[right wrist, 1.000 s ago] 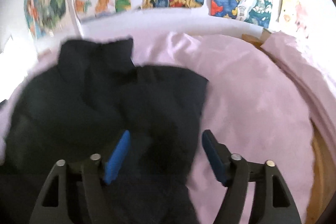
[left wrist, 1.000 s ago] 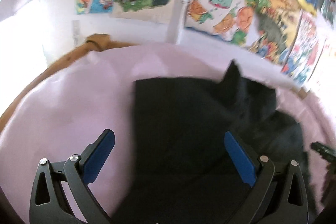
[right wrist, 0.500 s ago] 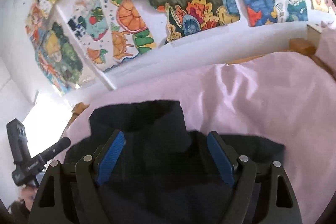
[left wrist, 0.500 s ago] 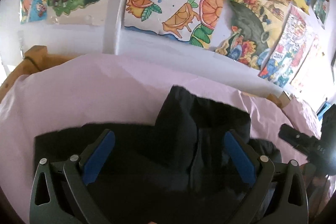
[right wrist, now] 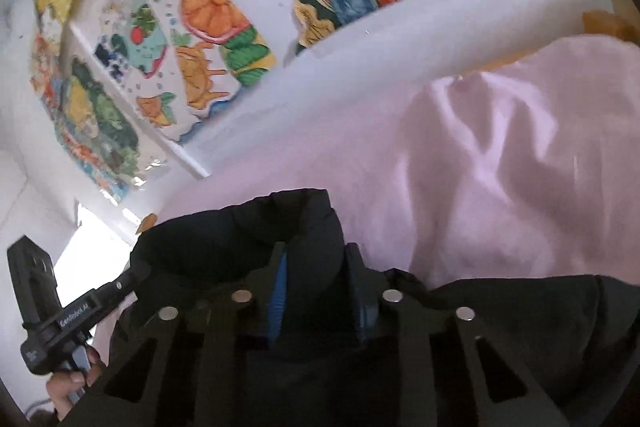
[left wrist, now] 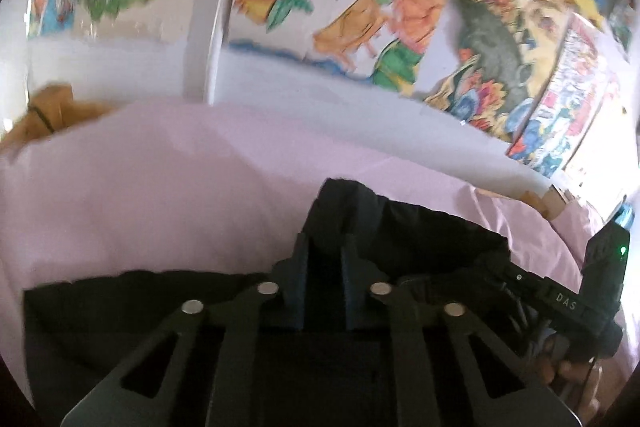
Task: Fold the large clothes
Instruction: 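Grasp the jacket with the left gripper while the right gripper grasps the collar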
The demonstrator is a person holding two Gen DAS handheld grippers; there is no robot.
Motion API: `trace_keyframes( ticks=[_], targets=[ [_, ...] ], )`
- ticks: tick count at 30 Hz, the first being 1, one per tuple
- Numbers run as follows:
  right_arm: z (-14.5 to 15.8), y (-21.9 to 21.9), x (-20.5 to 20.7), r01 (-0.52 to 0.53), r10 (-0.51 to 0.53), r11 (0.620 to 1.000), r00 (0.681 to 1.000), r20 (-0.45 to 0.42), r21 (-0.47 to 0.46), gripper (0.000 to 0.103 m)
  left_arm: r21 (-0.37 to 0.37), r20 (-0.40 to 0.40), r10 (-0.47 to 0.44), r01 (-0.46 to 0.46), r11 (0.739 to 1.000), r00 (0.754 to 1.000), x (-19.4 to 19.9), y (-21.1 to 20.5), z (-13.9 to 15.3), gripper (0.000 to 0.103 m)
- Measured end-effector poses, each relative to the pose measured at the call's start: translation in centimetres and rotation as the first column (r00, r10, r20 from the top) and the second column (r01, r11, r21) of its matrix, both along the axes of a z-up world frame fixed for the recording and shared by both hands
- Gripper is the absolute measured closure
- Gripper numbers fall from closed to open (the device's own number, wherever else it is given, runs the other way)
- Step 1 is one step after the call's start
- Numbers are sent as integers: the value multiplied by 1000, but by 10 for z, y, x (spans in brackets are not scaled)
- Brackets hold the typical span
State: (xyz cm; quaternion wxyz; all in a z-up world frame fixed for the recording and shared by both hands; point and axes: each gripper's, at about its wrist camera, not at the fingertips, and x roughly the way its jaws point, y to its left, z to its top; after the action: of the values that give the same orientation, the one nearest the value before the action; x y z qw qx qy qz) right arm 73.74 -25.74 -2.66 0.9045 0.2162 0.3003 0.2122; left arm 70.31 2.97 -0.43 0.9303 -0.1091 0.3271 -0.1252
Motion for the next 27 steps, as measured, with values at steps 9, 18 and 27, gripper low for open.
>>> trace_keyframes(
  ticks=[9,18,27],
  targets=[
    [33,-5,-72,-90,107,980,990,91,-176,85,-4,43,-45,46,999,998,-59,16,23,98],
    [27,15,-151,-157,239,889,960,143,-430,87,-61,-19,-60,59,996,998,-119,39,7,99],
    [-18,26,-161,-182,256,828,964,70,-531,88,-29,-84,-56,54,998,995,-128,41,-43,99]
  ],
)
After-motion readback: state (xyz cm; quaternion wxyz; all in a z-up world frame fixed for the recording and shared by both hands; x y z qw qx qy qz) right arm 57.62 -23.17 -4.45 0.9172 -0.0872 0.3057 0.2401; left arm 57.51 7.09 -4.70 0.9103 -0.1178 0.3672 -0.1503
